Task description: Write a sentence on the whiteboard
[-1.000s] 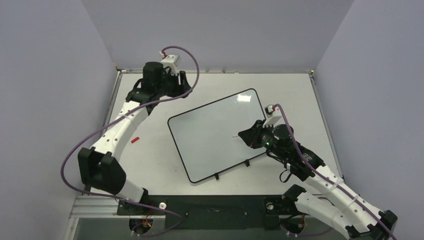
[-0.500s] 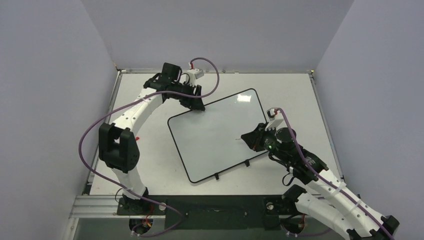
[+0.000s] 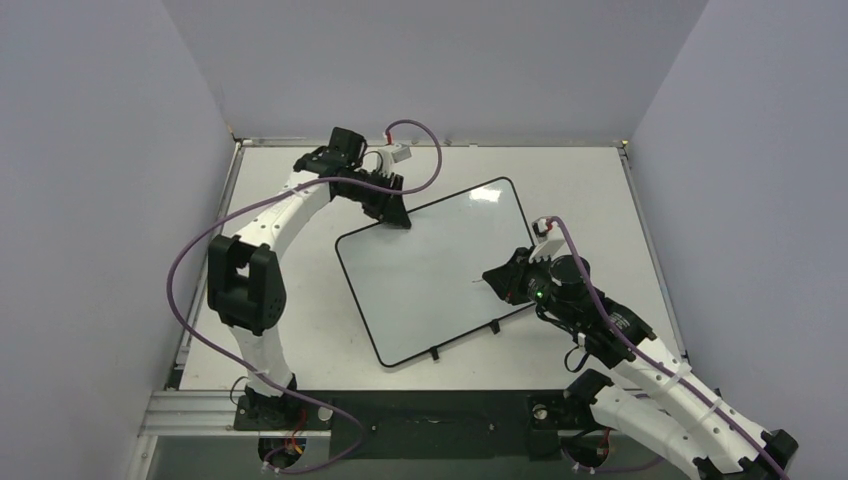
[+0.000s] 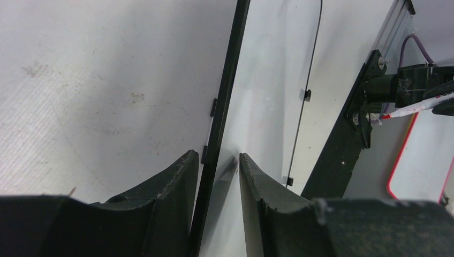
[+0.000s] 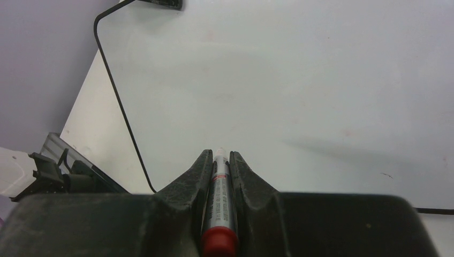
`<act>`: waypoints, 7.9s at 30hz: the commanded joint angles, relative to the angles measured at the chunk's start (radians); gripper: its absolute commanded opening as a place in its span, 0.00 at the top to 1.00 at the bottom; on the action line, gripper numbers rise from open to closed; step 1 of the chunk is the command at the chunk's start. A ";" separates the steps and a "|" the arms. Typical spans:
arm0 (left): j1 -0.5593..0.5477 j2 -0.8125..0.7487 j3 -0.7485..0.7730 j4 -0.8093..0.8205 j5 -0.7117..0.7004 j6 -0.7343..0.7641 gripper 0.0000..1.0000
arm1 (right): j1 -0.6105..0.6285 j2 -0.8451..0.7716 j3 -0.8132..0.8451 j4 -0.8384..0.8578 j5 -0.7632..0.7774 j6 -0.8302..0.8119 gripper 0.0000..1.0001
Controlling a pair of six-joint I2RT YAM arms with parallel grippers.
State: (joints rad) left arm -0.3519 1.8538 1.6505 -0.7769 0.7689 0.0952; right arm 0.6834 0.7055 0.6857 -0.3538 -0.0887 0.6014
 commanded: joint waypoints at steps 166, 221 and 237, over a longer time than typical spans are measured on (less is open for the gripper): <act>-0.266 -0.265 -0.133 0.158 -0.499 -0.053 1.00 | 0.444 0.566 -0.262 1.398 0.365 -0.446 1.00; -0.268 -0.275 -0.128 0.164 -0.506 -0.058 1.00 | 0.499 0.255 -0.273 1.104 0.397 -0.423 1.00; -0.269 -0.290 -0.142 0.177 -0.516 -0.060 1.00 | 0.435 0.335 -0.274 1.178 0.388 -0.427 1.00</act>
State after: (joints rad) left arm -0.6270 1.6024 1.5204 -0.6323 0.3908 -0.0639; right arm 1.1316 1.0317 0.3870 0.7620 0.3061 0.1810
